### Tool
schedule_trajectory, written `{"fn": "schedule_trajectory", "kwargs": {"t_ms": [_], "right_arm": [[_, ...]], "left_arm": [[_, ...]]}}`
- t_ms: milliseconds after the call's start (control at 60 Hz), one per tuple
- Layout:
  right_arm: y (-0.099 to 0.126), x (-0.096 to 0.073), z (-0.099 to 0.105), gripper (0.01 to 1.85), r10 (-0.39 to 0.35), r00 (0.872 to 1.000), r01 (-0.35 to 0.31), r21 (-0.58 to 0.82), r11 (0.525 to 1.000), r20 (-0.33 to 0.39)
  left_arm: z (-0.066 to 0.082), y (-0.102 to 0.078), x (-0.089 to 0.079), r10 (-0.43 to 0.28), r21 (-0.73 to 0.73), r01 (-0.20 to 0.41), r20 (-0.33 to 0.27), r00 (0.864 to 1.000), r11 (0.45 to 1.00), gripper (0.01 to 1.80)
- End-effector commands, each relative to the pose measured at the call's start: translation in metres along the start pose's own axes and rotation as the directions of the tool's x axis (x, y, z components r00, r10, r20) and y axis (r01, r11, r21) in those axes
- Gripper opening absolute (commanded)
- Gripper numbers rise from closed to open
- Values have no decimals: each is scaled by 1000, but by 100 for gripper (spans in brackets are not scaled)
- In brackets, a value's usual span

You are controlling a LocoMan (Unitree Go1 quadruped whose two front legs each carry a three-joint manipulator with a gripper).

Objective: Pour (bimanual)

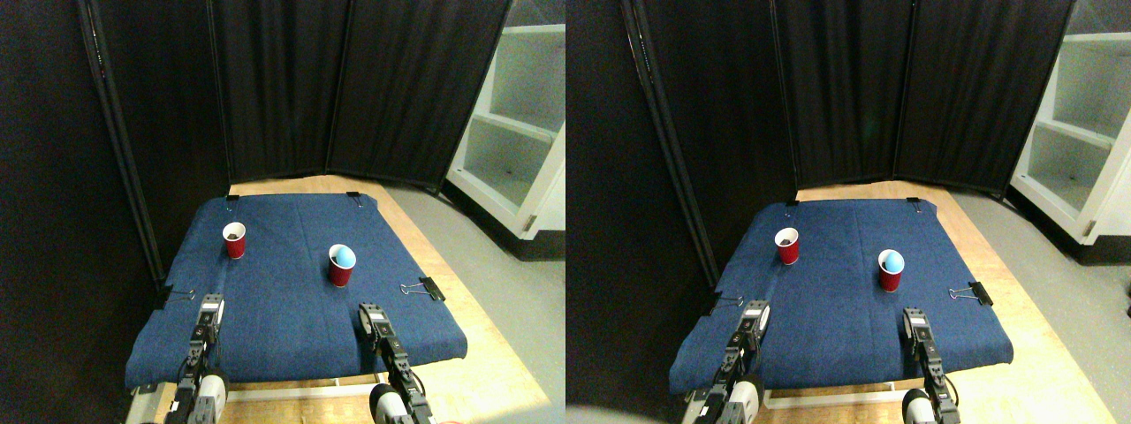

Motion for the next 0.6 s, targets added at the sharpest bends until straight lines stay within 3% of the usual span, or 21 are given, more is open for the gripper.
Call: {"fn": "schedule_trajectory", "kwargs": {"t_ms": [17,67,367,467,517,533,600], "right_arm": [[1,0,4,58,3,1000,-2,-11,1000,27],[0,0,4,58,5,1000,-5,-11,1000,28],[0,0,5,58,10,999,-10,6,1000,35],[1,1,7,58,37,997,-41,60,997,67],[1,2,9,55,70,993,-76,70,995,93],[1,3,11,56,103,987,-115,96,989,121],[2,5,19,54,90,985,-112,145,983,146]], "left_arm": [[4,0,0,-2,-1,2,27,1000,1000,33],[4,0,1,-27,1,27,47,999,1000,33],[6,-2,2,-26,17,26,37,999,1000,33],[10,-5,1,-13,-38,15,58,998,999,70],[14,-7,0,-21,-73,26,68,997,997,72],[16,-8,0,-24,-94,31,70,997,995,72],[27,-11,-2,-39,-124,48,79,996,991,75]]}}
